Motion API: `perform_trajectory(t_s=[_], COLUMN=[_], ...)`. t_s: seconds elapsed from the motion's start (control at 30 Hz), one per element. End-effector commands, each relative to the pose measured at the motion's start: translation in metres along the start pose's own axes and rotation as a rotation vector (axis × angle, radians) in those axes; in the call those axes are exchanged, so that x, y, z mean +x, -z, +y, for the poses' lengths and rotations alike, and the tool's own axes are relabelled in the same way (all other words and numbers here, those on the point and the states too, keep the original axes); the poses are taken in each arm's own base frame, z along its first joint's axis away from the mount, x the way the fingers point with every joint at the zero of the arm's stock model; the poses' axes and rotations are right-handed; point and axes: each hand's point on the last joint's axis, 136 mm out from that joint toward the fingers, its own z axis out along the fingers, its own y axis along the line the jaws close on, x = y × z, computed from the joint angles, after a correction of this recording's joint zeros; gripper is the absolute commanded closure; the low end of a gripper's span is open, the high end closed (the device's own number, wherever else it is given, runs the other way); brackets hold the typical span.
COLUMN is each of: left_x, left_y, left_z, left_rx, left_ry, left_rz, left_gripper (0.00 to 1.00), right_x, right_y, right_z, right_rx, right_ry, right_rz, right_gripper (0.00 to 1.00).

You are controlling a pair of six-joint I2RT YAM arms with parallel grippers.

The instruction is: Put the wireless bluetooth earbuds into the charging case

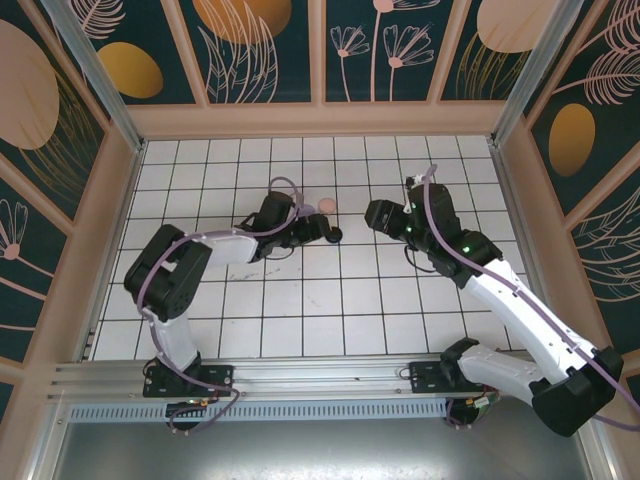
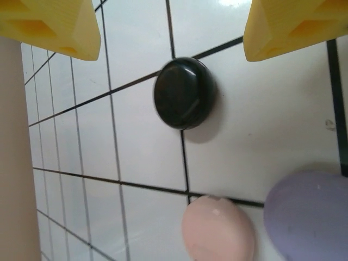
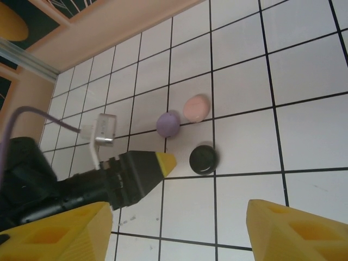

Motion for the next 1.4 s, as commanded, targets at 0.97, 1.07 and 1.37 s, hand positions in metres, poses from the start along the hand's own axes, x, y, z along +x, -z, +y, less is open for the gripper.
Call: perform_trajectory(t_s=[0.97, 1.07, 1.37], left_x=[-0.1, -0.094, -0.088], left_y=[0.289, 0.289, 0.266], left_z=[0.103, 0.123, 0.141], left_rx=[-0.682, -0.708, -0.673], left_ry=[-0.589, -0.572, -0.634], left_rz=[-1.051, -1.042, -1.057], left_gripper=[0.01, 0.01, 0.01], right_x=[-0.052, -0.051, -0.033], right_y=[-0.031, -0.039, -0.058], right_z=[-0.237, -0.235, -0.225], right_rx=[0.595, 0.565, 0.432], right_ry=[0.18, 0.236, 0.428], right_rz=[-0.578, -0.591, -0.592], right_gripper=[0.01, 0.01, 0.01])
